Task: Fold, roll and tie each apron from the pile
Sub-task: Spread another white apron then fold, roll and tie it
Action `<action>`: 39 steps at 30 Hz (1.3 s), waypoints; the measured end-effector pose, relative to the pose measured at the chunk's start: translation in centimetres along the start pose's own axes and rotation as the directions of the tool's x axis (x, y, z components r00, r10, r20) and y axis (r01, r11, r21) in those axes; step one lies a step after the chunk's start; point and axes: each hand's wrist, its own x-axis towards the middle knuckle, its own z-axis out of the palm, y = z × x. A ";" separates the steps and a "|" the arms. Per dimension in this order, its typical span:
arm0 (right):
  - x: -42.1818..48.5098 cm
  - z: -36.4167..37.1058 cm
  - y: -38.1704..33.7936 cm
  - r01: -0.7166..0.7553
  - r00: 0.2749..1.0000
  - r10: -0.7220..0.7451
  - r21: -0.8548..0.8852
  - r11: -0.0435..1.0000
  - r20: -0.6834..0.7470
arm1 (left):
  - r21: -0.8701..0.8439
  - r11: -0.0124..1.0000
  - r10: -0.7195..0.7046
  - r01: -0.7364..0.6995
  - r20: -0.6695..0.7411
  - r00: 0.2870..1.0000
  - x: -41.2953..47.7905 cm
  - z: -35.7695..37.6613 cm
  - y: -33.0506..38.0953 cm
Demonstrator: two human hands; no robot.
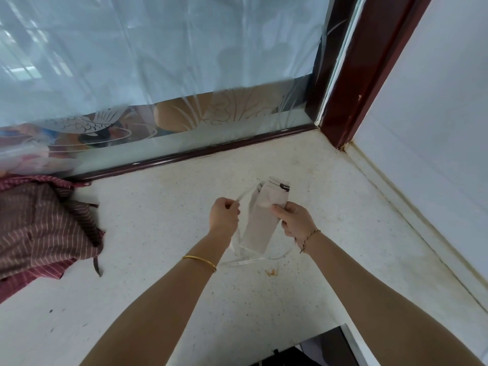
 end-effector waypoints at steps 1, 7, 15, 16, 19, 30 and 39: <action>-0.1 -0.2 -0.1 -0.023 0.998 0.021 0.022 0.999 0.065 | 0.009 1.000 -0.009 0.009 -0.010 1.000 0.3 -0.4 -0.2; -0.1 -0.3 -0.2 -0.106 0.966 0.079 0.098 0.989 0.247 | 0.066 0.997 -0.050 0.041 0.141 0.989 0.2 -1.0 -1.2; -0.1 -0.4 -0.2 -0.114 0.979 0.094 0.100 0.989 0.183 | 0.090 0.995 -0.071 0.047 0.288 0.955 -0.2 -1.1 -1.3; -0.1 -0.4 -0.2 -0.109 0.981 0.092 0.089 0.990 0.173 | 0.104 0.994 -0.071 0.043 0.280 0.957 -0.2 -1.1 -1.3; 0.0 -0.2 -0.1 -0.090 0.988 0.082 0.052 0.995 0.130 | 0.168 0.986 -0.016 -0.013 0.168 0.986 0.0 -0.8 -1.3; 0.4 0.2 0.3 0.071 0.986 -0.101 -0.219 0.973 -0.129 | 0.104 0.994 -0.043 0.019 0.236 0.971 -0.7 -0.1 -0.5; 0.2 0.2 0.3 0.073 0.985 -0.106 -0.231 0.970 -0.135 | 0.057 0.998 -0.016 0.003 0.233 0.972 -0.8 0.4 -0.7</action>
